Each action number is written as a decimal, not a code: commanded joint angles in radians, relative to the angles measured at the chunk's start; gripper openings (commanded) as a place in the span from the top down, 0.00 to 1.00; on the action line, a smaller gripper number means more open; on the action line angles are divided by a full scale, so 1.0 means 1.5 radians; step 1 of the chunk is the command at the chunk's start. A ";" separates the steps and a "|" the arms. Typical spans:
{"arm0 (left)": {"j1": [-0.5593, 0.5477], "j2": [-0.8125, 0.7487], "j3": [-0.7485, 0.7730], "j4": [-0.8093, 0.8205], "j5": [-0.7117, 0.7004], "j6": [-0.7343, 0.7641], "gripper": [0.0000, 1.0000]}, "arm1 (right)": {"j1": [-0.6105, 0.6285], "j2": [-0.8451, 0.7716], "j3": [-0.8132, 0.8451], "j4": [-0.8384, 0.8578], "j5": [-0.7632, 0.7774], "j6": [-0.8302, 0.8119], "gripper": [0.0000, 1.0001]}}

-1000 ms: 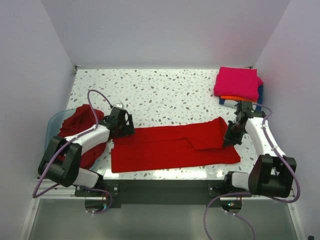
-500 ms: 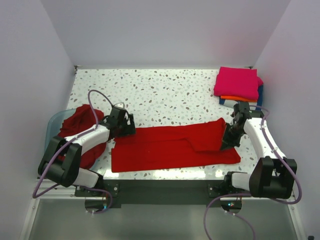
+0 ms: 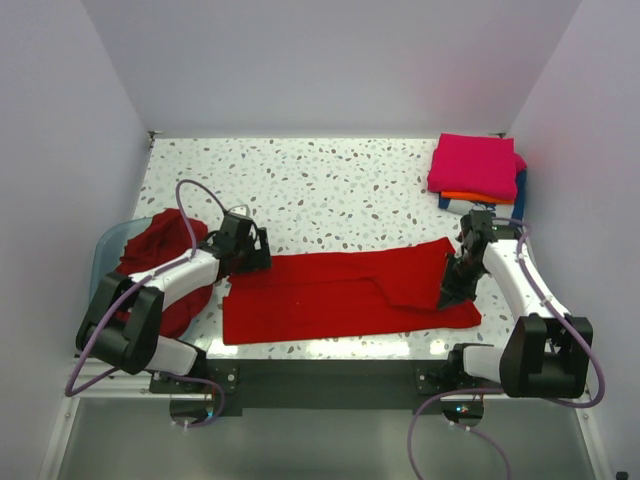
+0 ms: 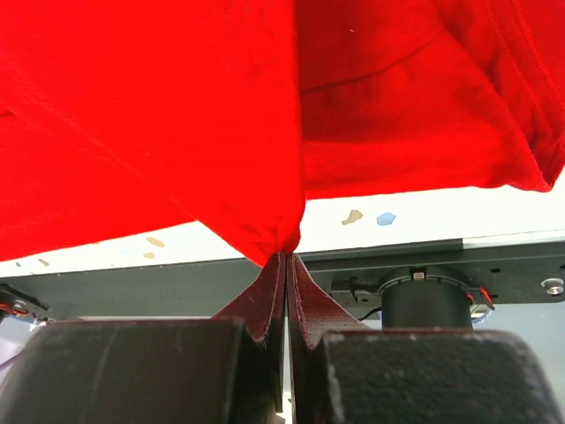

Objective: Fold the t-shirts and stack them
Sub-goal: Fold the tshirt

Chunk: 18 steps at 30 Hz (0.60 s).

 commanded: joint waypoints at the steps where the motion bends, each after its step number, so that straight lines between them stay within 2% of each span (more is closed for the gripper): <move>1: -0.003 -0.011 -0.011 -0.006 0.001 0.005 0.09 | 0.004 -0.014 -0.004 -0.017 -0.003 0.008 1.00; 5: -0.003 -0.019 -0.011 -0.018 -0.024 -0.003 0.09 | 0.004 -0.008 -0.003 -0.016 0.002 0.009 0.99; 9: -0.003 -0.034 -0.010 -0.035 -0.055 -0.012 0.08 | 0.004 -0.008 0.002 -0.015 0.011 0.011 0.95; 11: -0.003 -0.043 -0.011 -0.045 -0.073 -0.017 0.07 | 0.005 -0.005 0.004 -0.015 0.008 0.009 0.80; 13: -0.003 -0.057 -0.011 -0.051 -0.090 -0.021 0.05 | 0.005 -0.003 0.013 -0.016 0.007 0.006 0.74; 16: -0.006 -0.082 -0.011 -0.059 -0.116 -0.027 0.05 | 0.005 -0.005 0.049 -0.016 0.025 -0.001 0.55; 18: -0.012 -0.100 -0.010 -0.061 -0.127 -0.029 0.05 | 0.005 -0.006 0.090 -0.017 0.038 -0.009 0.49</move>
